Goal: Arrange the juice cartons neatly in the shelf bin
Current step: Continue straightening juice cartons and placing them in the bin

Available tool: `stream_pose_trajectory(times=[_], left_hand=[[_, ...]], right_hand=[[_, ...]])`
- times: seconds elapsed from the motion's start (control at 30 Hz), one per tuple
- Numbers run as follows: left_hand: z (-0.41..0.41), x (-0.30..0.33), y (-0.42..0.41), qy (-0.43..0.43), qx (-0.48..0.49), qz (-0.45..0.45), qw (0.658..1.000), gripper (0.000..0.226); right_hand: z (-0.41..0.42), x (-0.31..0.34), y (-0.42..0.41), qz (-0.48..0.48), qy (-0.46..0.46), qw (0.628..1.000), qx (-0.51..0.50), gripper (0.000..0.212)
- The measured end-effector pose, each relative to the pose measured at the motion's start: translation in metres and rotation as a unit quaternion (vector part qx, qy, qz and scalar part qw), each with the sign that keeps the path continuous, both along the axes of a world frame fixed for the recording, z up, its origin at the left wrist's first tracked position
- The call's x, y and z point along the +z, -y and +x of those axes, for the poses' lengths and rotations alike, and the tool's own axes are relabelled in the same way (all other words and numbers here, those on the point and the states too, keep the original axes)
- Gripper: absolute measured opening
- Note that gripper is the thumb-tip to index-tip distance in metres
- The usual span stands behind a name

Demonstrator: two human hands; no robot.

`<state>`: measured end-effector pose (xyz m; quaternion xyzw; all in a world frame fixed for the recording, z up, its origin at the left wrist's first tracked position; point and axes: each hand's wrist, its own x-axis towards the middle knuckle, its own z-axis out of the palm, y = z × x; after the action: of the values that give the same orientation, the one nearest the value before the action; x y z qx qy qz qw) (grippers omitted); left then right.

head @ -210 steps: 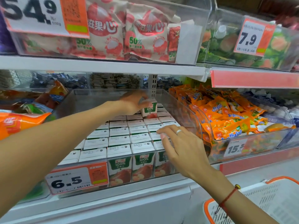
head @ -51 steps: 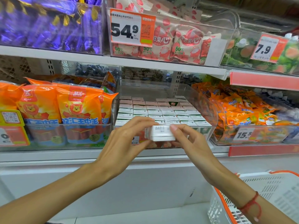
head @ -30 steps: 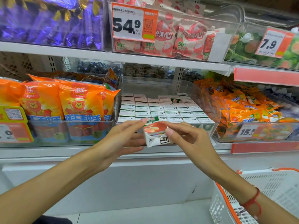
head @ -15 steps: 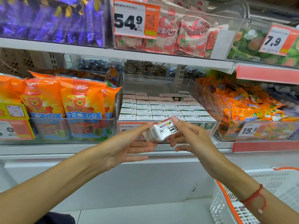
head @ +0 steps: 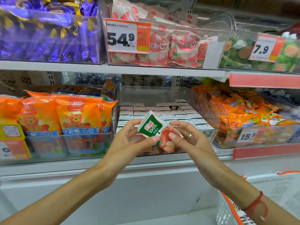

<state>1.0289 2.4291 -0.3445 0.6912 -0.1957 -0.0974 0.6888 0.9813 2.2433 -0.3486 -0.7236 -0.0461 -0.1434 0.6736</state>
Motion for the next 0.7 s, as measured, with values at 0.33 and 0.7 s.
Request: stream_pose_trajectory(times=[0.33, 0.7], left_hand=[[0.039, 0.009, 0.028, -0.085, -0.054, -0.022, 0.995, 0.04], [0.159, 0.023, 0.115, 0.097, 0.097, 0.074, 0.988, 0.045]], right_hand=[[0.039, 0.006, 0.039, -0.053, 0.021, 0.998, -0.028, 0.033], [0.078, -0.017, 0.096, -0.586, -0.016, 0.799, -0.135, 0.056]])
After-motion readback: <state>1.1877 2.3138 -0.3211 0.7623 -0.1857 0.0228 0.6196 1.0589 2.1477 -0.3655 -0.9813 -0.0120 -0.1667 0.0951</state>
